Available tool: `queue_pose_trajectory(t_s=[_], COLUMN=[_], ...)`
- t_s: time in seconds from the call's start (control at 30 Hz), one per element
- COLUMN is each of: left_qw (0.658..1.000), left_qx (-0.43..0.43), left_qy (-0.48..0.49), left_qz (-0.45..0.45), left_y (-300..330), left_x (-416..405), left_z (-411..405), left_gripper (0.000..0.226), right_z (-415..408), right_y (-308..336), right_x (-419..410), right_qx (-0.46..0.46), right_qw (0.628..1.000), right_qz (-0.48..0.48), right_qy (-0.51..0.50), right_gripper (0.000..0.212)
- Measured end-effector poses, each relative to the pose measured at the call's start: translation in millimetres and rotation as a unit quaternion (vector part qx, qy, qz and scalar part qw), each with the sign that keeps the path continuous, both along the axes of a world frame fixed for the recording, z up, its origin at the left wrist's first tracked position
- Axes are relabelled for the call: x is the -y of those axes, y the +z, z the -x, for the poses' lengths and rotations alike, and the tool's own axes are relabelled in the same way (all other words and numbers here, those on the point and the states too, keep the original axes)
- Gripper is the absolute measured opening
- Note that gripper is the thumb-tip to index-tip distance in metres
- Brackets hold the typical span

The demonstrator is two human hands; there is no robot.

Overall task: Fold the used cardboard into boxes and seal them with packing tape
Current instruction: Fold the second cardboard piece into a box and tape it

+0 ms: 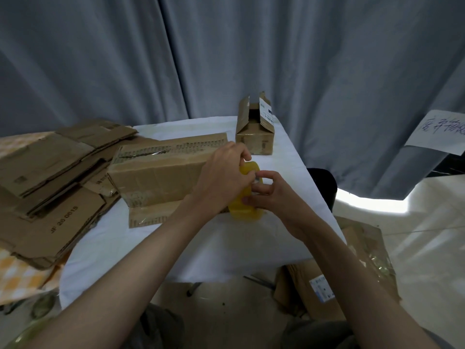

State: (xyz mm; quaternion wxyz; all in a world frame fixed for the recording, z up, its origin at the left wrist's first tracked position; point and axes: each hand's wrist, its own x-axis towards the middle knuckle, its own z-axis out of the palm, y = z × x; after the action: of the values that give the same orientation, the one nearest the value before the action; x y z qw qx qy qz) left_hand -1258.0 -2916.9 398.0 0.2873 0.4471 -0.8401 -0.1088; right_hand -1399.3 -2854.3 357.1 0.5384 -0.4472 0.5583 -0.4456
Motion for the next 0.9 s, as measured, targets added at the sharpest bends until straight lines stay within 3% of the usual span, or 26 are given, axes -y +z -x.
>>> queue_pose_trajectory(t_s=[0.13,0.4,0.7,0.9], left_qw=[1.0,0.998,1.0,1.0], left_qx=[-0.006,0.062,-0.011,0.001], left_qy=[-0.015,-0.027,-0.008,-0.024], left_qz=[-0.001,-0.015,0.012,-0.019], left_y=[3.9,5.7,4.3,-0.9], left_x=[6.0,9.8,-0.9,5.3], left_z=[-7.1,-8.0,-7.8,2.5], left_gripper=[0.008,0.029,0.017,0.024], right_z=[0.7,2.1,1.2,3.3], right_y=[-1.0,-2.3,-0.2,2.0], right_x=[2.0,2.6,0.6,-2.6], right_qx=[-0.009,-0.015,-0.014,-0.005], right_qw=[1.0,1.0,1.0,1.0], right_qz=[-0.005,-0.007,-0.006,0.0], right_qy=[0.005,0.011,0.014,0.017], right_gripper=[0.073,0.072,0.069,0.065])
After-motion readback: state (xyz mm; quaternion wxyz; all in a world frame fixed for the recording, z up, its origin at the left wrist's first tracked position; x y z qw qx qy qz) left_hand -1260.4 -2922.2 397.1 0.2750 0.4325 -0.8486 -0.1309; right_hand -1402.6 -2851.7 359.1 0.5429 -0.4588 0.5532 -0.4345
